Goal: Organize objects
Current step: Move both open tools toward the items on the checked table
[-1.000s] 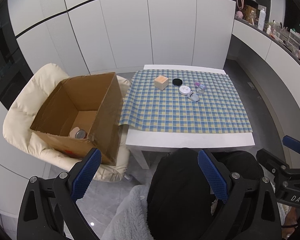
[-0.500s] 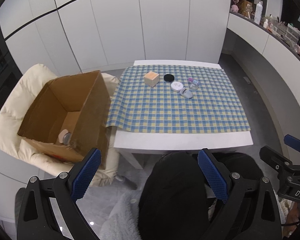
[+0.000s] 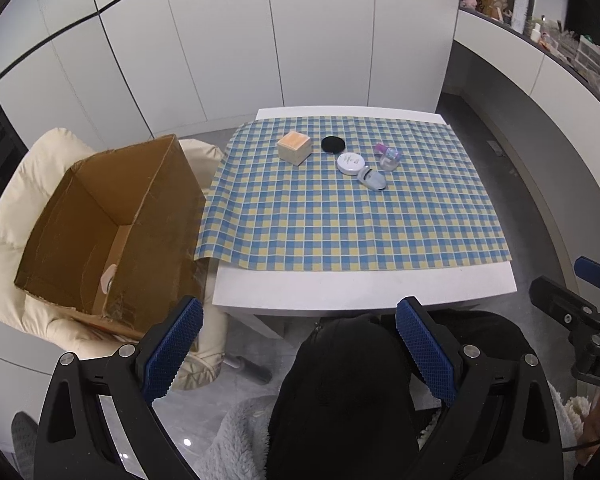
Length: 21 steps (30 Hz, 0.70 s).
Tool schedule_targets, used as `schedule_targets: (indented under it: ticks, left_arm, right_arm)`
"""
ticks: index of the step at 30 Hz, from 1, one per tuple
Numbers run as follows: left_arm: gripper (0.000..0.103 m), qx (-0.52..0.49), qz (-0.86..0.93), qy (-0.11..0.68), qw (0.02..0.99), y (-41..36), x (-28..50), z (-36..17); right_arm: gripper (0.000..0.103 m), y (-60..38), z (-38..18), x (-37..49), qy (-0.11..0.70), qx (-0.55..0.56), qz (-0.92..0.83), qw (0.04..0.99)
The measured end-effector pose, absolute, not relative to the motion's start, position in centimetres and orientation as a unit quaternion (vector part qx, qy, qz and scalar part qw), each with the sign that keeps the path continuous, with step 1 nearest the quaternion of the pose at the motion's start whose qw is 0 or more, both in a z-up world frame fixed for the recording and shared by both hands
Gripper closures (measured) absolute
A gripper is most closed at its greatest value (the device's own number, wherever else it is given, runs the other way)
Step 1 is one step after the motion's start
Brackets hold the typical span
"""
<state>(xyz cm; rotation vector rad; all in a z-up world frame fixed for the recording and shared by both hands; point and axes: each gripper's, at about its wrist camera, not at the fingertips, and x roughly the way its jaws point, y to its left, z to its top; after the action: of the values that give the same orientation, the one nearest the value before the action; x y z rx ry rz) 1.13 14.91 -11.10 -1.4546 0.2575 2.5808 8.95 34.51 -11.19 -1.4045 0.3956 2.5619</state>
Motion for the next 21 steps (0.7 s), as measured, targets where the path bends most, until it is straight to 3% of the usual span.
schedule_targets:
  ticks: [21]
  left_arm:
    - [0.006, -0.526, 0.847, 0.06, 0.047, 16.2, -10.7, -18.5]
  right_arm:
    - [0.0, 40.0, -18.5, -1.5, 0.153, -0.507, 0.842, 0.107]
